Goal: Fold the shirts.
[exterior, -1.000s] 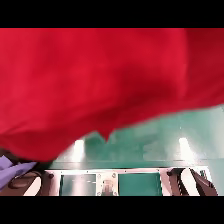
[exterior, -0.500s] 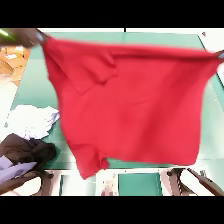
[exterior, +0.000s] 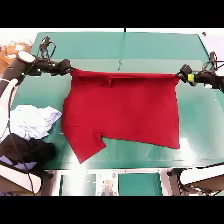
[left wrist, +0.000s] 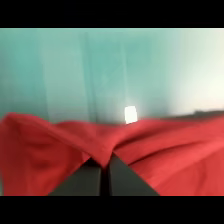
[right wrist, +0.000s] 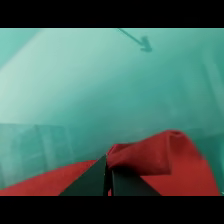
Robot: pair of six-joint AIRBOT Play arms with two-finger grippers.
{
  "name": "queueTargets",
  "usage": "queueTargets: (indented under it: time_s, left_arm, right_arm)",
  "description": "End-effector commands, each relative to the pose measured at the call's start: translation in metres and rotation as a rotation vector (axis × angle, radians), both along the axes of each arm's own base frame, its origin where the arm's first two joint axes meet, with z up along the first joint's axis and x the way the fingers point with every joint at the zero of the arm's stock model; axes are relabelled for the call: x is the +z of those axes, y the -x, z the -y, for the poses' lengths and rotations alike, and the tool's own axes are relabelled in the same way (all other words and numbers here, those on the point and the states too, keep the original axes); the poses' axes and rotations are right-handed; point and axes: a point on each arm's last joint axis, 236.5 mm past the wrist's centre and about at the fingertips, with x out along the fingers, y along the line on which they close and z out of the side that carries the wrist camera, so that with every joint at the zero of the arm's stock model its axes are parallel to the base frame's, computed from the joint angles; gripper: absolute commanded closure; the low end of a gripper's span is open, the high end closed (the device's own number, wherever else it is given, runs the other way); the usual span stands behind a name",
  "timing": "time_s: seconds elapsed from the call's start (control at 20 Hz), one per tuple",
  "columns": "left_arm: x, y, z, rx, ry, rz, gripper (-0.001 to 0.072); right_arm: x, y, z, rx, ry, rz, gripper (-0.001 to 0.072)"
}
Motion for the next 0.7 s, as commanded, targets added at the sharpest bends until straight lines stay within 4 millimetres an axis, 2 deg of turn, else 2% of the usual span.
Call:
queueTargets:
  time_s: [0.0, 0.2, 0.3, 0.45, 0.55, 0.65]
  left_arm:
    - [-0.002, -0.027, -0.013, 0.096, 0.002, 0.066, 0.0684]
    - [0.018, -0.038, -0.013, 0.128, 0.036, 0.114, 0.0684]
    - [0.02, -0.039, -0.013, 0.127, 0.036, 0.119, 0.0684]
    - [0.014, -0.033, -0.011, 0.095, 0.014, 0.096, 0.0684]
    - [0.001, -0.02, -0.01, 0.035, -0.039, 0.052, 0.0684]
    - [-0.02, 0.002, -0.011, -0.035, -0.104, -0.035, 0.0684]
  right_arm:
    - [0.013, -0.04, 0.007, 0.022, 0.003, 0.065, 0.0702]
    - [0.051, -0.065, 0.006, 0.049, 0.036, 0.154, 0.0701]
    - [0.057, -0.07, 0.004, 0.054, 0.042, 0.171, 0.0701]
    - [0.035, -0.063, -0.005, 0.097, 0.022, 0.111, 0.0701]
    - [0.01, -0.046, -0.006, 0.131, 0.018, 0.019, 0.0703]
    - [-0.018, -0.02, -0.003, 0.154, 0.02, -0.11, 0.0705]
